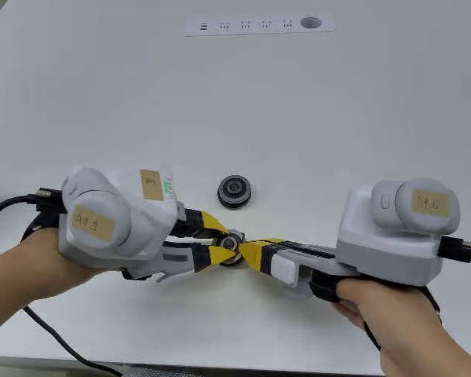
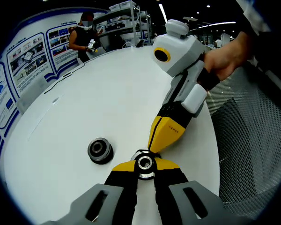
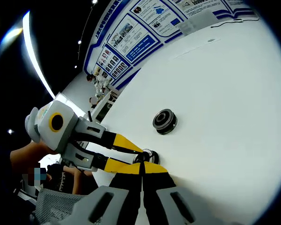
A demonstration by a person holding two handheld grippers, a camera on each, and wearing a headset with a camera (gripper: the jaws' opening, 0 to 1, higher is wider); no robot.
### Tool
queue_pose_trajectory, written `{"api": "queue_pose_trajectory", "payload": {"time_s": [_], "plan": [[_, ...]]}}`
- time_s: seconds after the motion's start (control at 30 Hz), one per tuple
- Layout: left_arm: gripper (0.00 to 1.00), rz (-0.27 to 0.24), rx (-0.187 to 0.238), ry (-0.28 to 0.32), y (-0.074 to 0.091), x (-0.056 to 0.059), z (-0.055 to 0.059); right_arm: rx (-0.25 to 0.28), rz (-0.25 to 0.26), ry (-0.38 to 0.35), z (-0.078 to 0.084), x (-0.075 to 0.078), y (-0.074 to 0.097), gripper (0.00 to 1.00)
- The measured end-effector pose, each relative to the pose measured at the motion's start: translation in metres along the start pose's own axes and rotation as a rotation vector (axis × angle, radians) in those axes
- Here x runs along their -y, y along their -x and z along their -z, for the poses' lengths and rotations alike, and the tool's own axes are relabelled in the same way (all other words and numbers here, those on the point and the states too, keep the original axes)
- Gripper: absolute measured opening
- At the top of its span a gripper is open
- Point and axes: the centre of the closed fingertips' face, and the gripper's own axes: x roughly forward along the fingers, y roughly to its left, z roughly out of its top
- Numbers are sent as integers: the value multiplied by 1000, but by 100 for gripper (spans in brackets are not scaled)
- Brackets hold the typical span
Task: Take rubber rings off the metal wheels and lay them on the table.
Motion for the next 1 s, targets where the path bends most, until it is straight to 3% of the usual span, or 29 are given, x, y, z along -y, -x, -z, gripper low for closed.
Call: {"api": "queue_pose_trajectory", "payload": {"time_s": [1.0], "plan": [[13,-2,-1,0,0,0,0,-6,-5,58,-2,-5,1,0]]}}
